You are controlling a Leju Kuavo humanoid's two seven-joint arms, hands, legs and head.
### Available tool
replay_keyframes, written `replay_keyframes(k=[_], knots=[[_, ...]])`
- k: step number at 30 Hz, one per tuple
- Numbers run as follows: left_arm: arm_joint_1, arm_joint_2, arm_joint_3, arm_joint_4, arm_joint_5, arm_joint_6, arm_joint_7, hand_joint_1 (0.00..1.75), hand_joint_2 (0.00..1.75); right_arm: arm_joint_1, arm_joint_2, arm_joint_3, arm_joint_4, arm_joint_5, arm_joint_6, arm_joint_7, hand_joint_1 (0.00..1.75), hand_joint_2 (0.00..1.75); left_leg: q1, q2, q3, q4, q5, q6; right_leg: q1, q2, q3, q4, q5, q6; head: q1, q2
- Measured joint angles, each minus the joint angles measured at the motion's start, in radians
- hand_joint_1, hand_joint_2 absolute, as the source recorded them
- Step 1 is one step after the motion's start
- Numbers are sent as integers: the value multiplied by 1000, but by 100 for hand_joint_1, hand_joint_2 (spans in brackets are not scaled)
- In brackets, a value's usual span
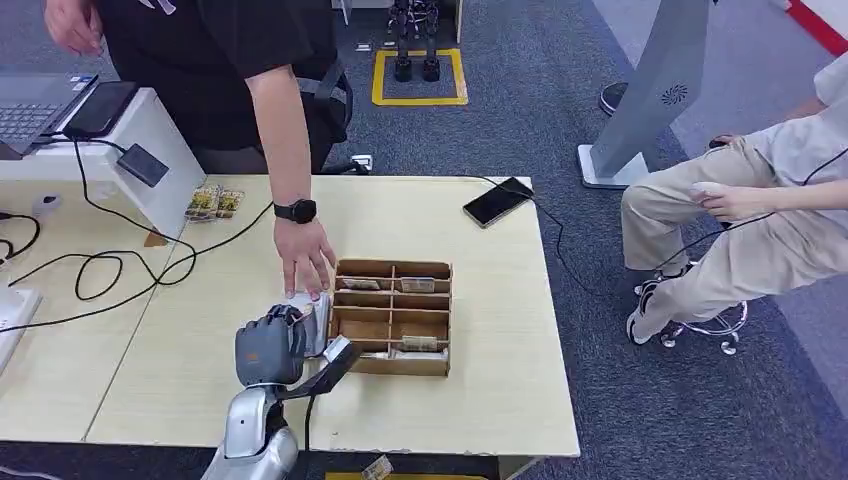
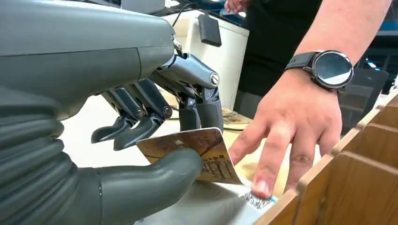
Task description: Pass the card to the sensor for recognition and then transmit it.
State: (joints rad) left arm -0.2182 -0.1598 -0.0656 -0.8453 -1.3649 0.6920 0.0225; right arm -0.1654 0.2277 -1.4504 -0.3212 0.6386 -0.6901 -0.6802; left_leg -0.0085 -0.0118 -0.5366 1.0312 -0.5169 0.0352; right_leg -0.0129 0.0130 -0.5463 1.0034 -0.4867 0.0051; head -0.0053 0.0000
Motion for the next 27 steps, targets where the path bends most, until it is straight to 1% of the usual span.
replay_keyframes(k=[9,12,13,14,16,18,21,24,27], knots=[[1,0,0,2,2,0,0,175,175,0,0,2,0,0,0,0,0,175,0,0,0,0,0,0,0,0,0,0,0,0,0,0],[6,2,0,6,17,0,0,175,175,3,0,13,2,-3,0,2,0,175,0,0,0,0,1,0,0,-1,0,0,0,0,0,0],[8,3,0,6,50,3,-8,175,175,4,0,21,2,-10,-1,3,0,175,0,0,0,0,1,0,0,-1,0,0,0,0,0,0],[8,3,0,6,71,8,-19,175,175,4,0,22,2,-12,-1,3,0,175,0,0,0,0,1,0,0,-1,0,0,0,0,0,0],[20,2,2,-12,133,13,-69,175,175,5,0,27,2,-22,-2,7,0,175,0,0,0,0,1,0,0,-1,0,0,0,0,0,0],[41,-5,13,-46,173,17,-115,175,175,9,0,31,2,-24,-2,11,0,175,0,0,0,0,1,0,0,-1,-1,0,0,0,0,0],[64,-24,39,-109,209,18,-174,175,175,11,0,31,2,-21,-2,13,0,175,0,-1,-1,0,1,0,0,-1,-2,0,0,0,0,0],[85,-46,64,-170,275,19,-229,175,175,11,0,31,2,-14,-2,13,0,175,0,-1,-3,0,1,0,0,-1,-3,0,0,0,0,0],[105,-73,88,-253,343,18,-296,175,175,11,0,31,-1,-3,-2,13,0,175,0,-1,-4,0,1,0,0,-1,-4,0,0,0,0,0]])
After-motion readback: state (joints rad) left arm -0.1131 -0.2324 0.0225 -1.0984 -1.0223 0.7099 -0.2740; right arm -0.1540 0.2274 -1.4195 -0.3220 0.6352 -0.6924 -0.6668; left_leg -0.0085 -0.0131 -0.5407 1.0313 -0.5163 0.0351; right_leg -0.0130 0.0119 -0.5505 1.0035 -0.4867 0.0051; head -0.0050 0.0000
